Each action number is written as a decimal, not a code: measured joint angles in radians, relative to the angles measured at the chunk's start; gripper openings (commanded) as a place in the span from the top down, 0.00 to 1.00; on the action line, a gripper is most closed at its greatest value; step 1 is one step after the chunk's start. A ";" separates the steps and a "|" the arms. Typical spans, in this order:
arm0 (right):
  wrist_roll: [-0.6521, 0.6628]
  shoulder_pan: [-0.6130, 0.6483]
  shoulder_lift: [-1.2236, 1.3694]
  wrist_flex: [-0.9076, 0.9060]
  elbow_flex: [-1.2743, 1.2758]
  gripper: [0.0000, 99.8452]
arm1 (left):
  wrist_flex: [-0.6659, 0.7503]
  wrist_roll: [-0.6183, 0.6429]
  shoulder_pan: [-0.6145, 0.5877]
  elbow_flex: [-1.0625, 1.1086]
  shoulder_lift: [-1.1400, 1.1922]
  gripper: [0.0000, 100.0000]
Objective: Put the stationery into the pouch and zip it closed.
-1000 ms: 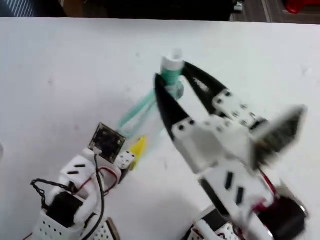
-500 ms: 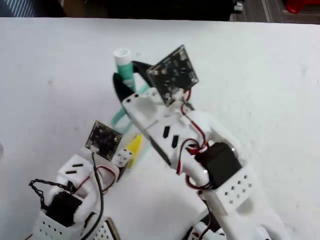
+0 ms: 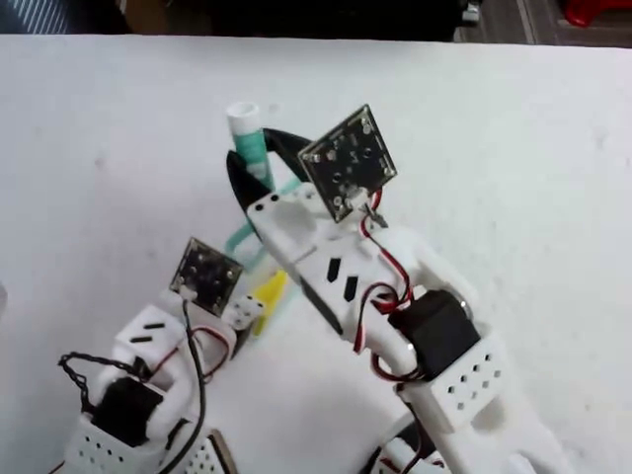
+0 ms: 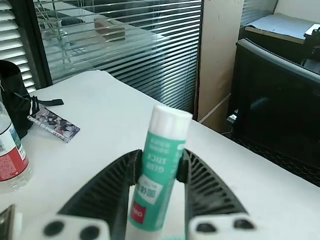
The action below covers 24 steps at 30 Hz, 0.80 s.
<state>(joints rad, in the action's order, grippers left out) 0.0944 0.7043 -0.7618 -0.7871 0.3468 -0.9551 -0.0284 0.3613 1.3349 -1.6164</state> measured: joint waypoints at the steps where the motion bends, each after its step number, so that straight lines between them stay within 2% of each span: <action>1: 0.000 0.000 -0.020 0.000 0.000 0.98 | 0.000 0.000 0.000 0.000 0.002 0.80; 14: 0.000 -0.003 -0.103 -0.005 0.021 0.98 | 0.000 0.000 -0.002 0.000 0.006 0.80; 24: 0.002 -0.002 -0.009 0.071 0.057 0.98 | -0.002 -0.002 -0.005 0.000 0.008 0.80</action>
<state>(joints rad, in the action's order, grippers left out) 0.0959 0.7027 -0.7710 -0.7165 0.4035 -0.9567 -0.0299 0.3567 1.3349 -1.6088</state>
